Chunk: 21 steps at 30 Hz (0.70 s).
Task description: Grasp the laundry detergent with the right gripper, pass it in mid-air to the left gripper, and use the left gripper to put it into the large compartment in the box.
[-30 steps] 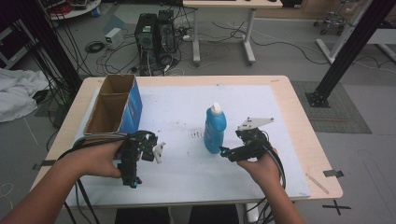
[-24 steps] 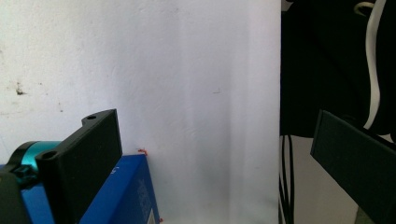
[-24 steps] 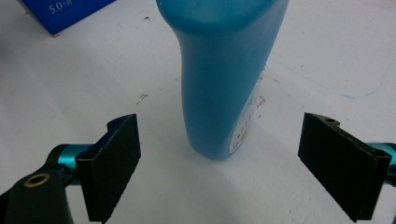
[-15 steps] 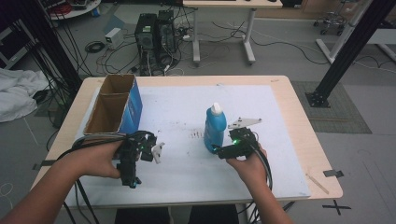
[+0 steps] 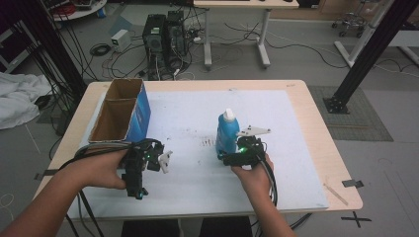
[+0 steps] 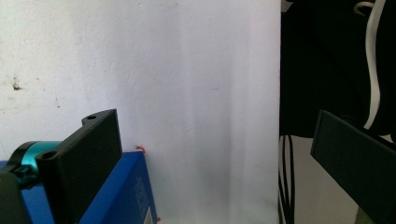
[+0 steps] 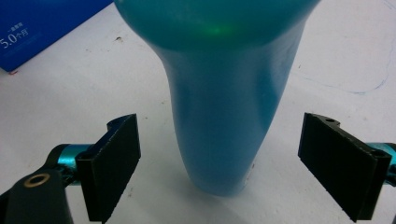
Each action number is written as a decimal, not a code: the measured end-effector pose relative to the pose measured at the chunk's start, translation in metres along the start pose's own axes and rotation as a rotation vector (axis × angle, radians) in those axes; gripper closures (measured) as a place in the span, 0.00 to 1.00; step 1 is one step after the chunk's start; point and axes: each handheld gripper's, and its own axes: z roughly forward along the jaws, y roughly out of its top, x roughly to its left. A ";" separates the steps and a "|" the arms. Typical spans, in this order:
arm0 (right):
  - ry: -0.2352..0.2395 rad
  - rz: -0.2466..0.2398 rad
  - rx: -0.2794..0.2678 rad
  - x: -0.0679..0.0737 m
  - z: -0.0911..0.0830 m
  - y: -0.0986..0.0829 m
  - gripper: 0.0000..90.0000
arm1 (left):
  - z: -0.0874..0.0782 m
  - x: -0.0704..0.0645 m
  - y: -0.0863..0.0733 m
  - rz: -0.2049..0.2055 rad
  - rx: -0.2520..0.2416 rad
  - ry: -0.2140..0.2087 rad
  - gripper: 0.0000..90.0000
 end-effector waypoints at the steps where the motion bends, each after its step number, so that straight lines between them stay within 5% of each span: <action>1: 0.000 0.000 0.000 0.000 0.000 0.000 0.13 | 0.000 0.000 0.000 0.000 0.000 0.000 0.02; 14: -0.105 0.028 -0.045 0.008 0.020 -0.004 0.13 | 0.001 -0.001 -0.002 -0.001 0.000 -0.002 0.02; 21: -0.105 0.052 -0.074 0.009 0.027 -0.004 0.13 | 0.002 -0.001 -0.004 -0.004 0.002 -0.004 0.02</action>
